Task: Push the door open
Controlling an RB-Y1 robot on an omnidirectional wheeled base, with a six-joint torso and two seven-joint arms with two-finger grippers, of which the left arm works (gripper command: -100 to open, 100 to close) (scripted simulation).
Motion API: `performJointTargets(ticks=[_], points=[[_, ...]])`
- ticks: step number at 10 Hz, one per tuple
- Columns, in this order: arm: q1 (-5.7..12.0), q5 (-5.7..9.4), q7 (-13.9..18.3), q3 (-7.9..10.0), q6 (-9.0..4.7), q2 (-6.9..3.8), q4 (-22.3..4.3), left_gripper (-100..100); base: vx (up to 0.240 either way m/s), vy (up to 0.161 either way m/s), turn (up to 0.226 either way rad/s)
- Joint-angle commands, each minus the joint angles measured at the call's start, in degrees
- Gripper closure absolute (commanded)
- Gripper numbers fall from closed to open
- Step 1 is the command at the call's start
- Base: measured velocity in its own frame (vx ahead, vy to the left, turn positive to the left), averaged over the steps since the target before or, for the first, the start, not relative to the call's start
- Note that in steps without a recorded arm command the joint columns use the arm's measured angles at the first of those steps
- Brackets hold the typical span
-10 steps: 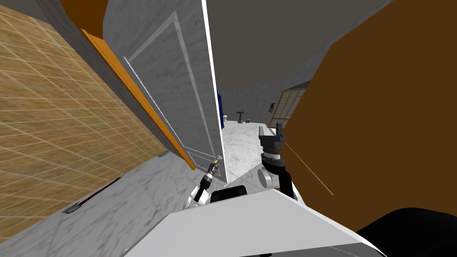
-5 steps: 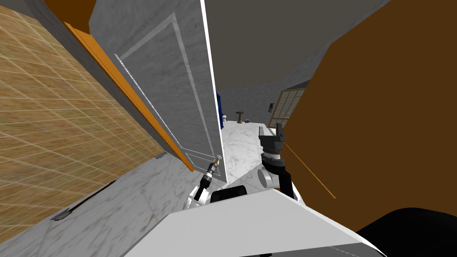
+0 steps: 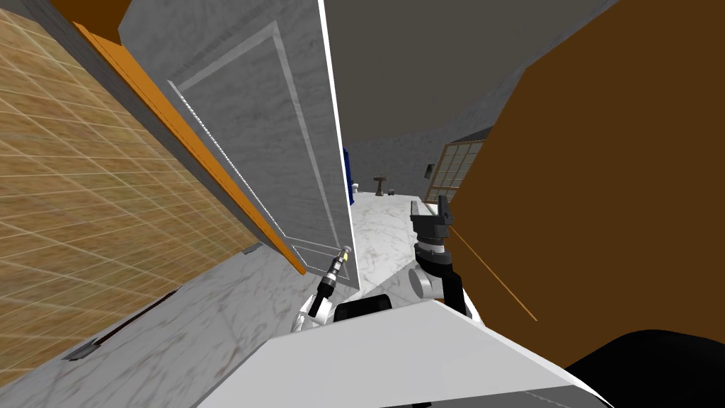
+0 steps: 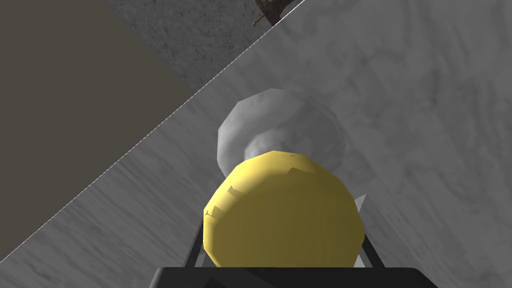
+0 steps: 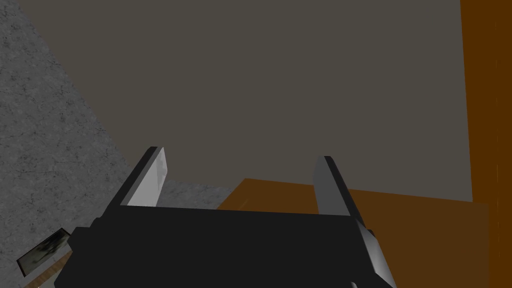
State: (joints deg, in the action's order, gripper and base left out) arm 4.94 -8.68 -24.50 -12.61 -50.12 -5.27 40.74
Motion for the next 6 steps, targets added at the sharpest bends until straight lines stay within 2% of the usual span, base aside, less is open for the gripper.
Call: performJointTargets(ticks=[1, 2, 3, 4, 5, 6], points=[[0.26, 1.42, 2.86, 0.31, 0.17, -0.30, 0.24, 100, 0.039, -0.012, -0.025], [0.48, 2.55, 4.36, 0.32, 0.14, -0.26, -0.05, 100, 0.058, -0.018, -0.035], [0.48, 2.55, 5.32, 0.32, 0.14, -0.26, -0.05, 100, 0.049, -0.014, -0.002], [0.70, 3.69, 7.38, 0.33, 0.11, -0.21, -0.33, 100, 0.043, -0.020, -0.007], [0.70, 3.69, 7.70, 0.33, 0.11, -0.21, -0.33, 100, 0.033, -0.011, -0.006], [0.93, 4.89, 10.06, 0.33, 0.08, -0.15, -0.64, 100, 0.038, -0.009, -0.015]])
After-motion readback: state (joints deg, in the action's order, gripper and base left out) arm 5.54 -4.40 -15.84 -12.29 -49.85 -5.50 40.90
